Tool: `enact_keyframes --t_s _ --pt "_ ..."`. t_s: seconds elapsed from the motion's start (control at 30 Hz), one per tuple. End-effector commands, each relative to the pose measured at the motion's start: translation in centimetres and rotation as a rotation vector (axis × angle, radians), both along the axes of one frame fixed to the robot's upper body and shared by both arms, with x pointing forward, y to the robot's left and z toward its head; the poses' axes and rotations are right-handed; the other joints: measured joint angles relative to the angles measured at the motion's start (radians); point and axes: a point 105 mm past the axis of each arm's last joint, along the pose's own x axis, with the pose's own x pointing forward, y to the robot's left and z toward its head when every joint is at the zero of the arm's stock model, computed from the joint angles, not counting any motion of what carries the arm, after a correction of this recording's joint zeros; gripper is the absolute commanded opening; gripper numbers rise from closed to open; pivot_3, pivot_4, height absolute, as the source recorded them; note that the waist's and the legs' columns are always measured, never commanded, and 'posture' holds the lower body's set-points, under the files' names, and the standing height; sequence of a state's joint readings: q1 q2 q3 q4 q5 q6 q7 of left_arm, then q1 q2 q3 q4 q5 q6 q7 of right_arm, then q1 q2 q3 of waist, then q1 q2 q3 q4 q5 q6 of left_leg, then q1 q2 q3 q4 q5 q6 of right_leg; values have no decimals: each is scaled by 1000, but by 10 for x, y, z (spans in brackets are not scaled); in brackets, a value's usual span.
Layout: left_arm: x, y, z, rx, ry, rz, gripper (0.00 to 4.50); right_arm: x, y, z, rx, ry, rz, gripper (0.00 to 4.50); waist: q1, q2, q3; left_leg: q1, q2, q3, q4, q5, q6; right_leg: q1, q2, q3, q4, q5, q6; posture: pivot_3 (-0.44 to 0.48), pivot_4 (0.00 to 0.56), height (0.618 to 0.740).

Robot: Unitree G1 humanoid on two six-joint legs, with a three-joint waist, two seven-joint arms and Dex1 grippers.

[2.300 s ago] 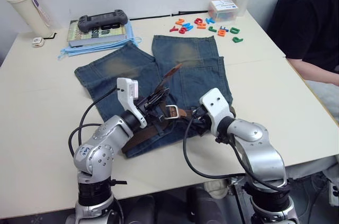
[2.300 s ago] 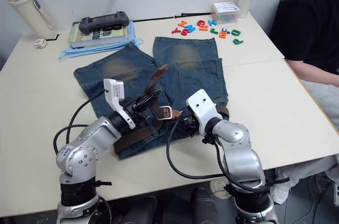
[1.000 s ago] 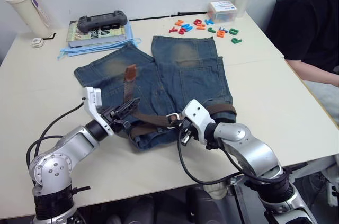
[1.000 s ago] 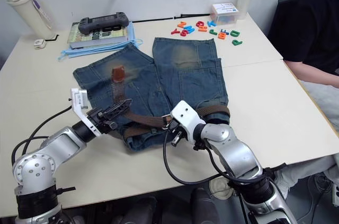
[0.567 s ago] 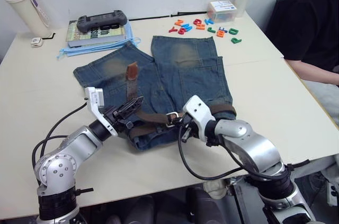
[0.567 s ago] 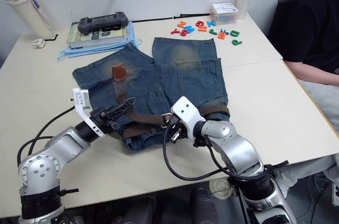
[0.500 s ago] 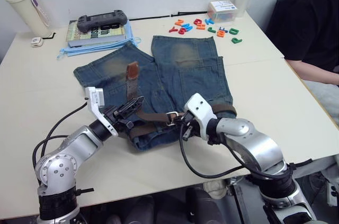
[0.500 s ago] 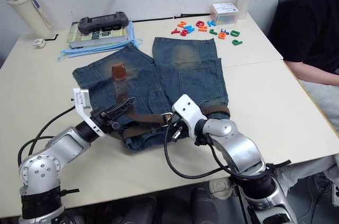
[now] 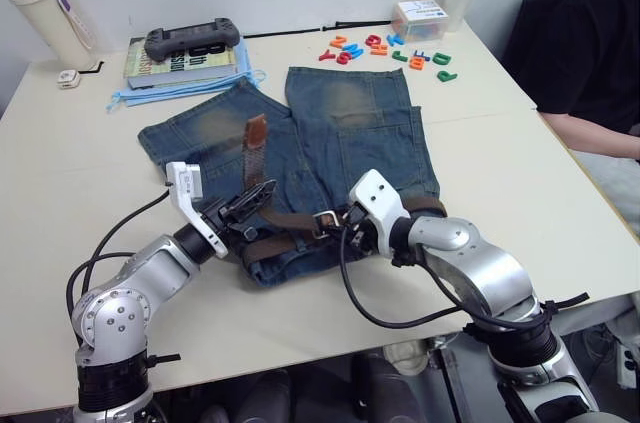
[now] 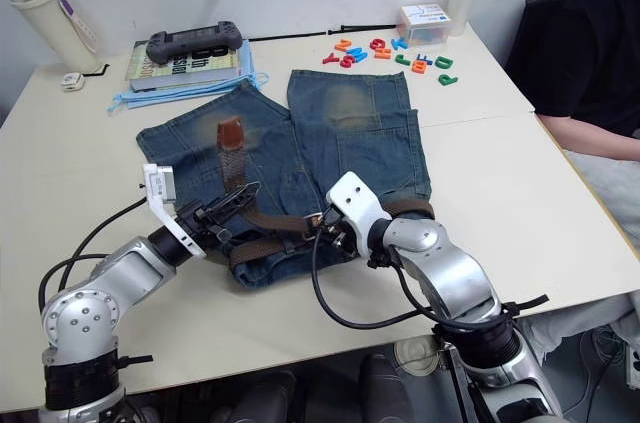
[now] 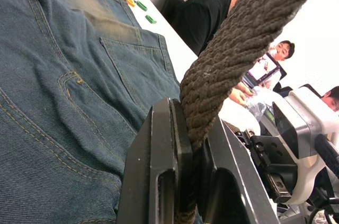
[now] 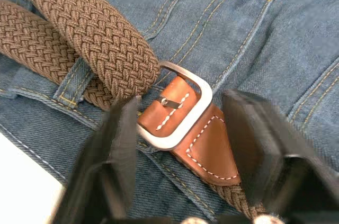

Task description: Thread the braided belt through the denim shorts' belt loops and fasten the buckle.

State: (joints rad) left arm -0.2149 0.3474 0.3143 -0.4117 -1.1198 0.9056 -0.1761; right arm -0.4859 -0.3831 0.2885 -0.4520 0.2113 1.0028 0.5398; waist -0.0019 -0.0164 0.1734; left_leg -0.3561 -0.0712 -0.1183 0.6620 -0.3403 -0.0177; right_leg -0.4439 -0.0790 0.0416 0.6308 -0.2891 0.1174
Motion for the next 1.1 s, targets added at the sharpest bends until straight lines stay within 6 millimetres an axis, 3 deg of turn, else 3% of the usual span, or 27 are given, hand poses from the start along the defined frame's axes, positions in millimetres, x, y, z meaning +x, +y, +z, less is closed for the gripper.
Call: enact_keyframes --t_s 0.03,0.07,0.1,0.23,0.47,0.57,0.73,0.93,1.07,1.1 --pt "-2 -3 13 -16 -49 -17 0 -4 -4 12 37 -38 15 612 0 0 0 0 0 0 0 0 0 0 0 0 0 0 0 0 150 738" --pt "-2 -3 13 -15 -49 -17 0 -5 -4 16 49 -42 22 207 1 0 0 0 0 0 0 0 0 0 0 0 0 0 0 0 150 738" --pt "-1 -3 14 -14 -49 -18 0 -7 -4 20 64 -44 33 96 1 0 0 0 0 0 0 0 0 0 0 0 0 0 0 0 150 738" --pt "0 -5 16 -9 -52 -35 0 -7 -7 25 81 -44 38 96 1 0 0 0 0 0 0 0 0 0 0 0 -1 0 0 0 150 738" --pt "3 -10 18 -12 -54 -38 0 -2 -18 19 49 -19 5 96 1 0 0 -1 0 0 0 0 0 0 0 0 -1 0 0 0 150 738" --pt "3 -12 18 -11 -52 -36 0 -2 -19 18 52 -14 -1 1046 2 0 0 -1 0 0 0 0 1 0 0 0 -2 0 0 0 150 738" --pt "3 -15 19 -10 -50 -36 0 -5 -19 17 47 -16 8 3376 1 0 0 -1 0 0 0 0 1 0 0 0 -2 0 0 0 150 738" --pt "2 -16 18 -11 -46 -37 0 1 -25 19 34 -36 -15 3376 1 0 0 -1 0 0 0 0 1 0 0 0 -2 0 1 0 150 738" --pt "2 -17 18 -11 -45 -37 0 5 -27 17 28 -45 -26 2094 1 0 0 -1 0 0 0 0 1 0 0 0 -2 0 1 0 150 738" --pt "2 -17 18 -11 -45 -36 0 4 -26 17 31 -46 -23 1507 1 0 0 -1 0 0 0 0 1 0 0 0 -2 0 1 0 150 738"
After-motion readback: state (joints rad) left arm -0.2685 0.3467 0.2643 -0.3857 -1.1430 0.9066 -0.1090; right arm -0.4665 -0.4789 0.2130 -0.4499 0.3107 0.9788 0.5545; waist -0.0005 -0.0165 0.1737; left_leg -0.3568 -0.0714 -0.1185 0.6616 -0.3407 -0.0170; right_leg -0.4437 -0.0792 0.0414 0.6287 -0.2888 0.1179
